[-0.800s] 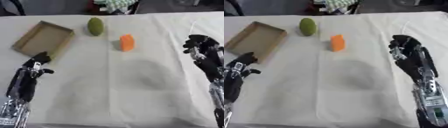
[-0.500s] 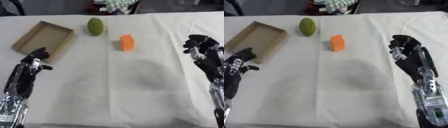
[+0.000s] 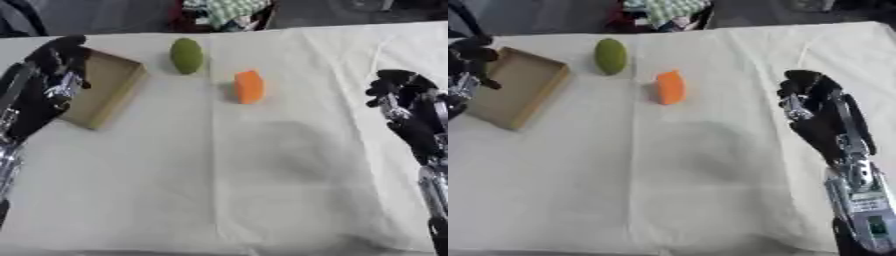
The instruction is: Pick up objects on the table and place them in the box.
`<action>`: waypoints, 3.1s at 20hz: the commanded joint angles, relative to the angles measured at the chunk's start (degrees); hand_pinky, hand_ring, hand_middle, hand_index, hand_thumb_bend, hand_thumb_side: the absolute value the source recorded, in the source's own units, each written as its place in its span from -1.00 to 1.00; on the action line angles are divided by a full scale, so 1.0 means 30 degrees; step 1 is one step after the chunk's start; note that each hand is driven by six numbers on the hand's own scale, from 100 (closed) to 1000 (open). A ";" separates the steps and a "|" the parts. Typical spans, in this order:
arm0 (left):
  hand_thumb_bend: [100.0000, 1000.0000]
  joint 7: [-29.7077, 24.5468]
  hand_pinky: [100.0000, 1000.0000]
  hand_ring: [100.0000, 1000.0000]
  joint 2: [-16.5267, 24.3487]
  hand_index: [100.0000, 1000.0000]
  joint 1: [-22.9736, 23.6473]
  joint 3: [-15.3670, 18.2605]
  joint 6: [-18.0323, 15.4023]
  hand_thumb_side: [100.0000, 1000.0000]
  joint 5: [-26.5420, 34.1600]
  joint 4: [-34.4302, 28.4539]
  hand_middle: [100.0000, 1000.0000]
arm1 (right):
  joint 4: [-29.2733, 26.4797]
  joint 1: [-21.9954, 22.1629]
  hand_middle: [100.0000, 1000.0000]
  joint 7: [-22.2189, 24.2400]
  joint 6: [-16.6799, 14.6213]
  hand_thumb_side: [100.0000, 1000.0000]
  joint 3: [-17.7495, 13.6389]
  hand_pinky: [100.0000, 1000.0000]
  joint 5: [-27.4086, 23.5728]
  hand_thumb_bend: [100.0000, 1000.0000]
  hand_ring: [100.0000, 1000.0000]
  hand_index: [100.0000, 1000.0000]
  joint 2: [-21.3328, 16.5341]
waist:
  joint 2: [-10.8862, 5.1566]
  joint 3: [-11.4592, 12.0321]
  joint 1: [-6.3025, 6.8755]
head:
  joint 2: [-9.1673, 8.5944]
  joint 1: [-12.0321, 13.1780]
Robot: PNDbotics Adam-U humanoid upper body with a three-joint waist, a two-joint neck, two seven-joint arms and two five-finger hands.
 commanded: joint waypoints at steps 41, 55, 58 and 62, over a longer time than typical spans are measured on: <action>-0.23 0.2638 0.44 0.77 -0.8295 0.77 -0.9733 -0.1534 -0.2406 -0.19 -1.7909 1.7558 0.89 | -0.0169 -0.0452 0.10 0.0395 -0.0130 -0.33 0.0719 0.10 -0.0492 -1.00 0.25 0.41 -0.0261 | -0.0543 -0.2670 -0.0230 | 0.0096 0.0881; -0.30 0.4872 0.42 0.72 -0.8803 0.76 -0.9942 -0.0452 -0.1447 -0.23 -1.9343 1.8555 0.84 | -0.0118 -0.0525 0.10 0.0601 -0.0133 -0.32 0.0844 0.11 -0.0465 -1.00 0.25 0.41 -0.0197 | -0.0361 -0.2986 -0.0286 | 0.0096 0.1026; -0.31 0.5190 0.41 0.72 -0.8807 0.75 -0.9957 -0.0311 -0.1183 -0.22 -1.9292 1.8628 0.84 | -0.0100 -0.0530 0.10 0.0655 -0.0124 -0.32 0.0859 0.11 -0.0458 -1.00 0.25 0.41 -0.0187 | -0.0352 -0.2996 -0.0289 | 0.0096 0.1029; -0.34 0.5383 0.37 0.71 -0.8860 0.75 -0.9924 -0.0140 -0.0978 -0.22 -1.8959 1.8802 0.83 | -0.0090 -0.0539 0.10 0.0695 -0.0121 -0.32 0.0871 0.11 -0.0464 -1.00 0.25 0.41 -0.0169 | -0.0348 -0.3035 -0.0291 | 0.0096 0.1045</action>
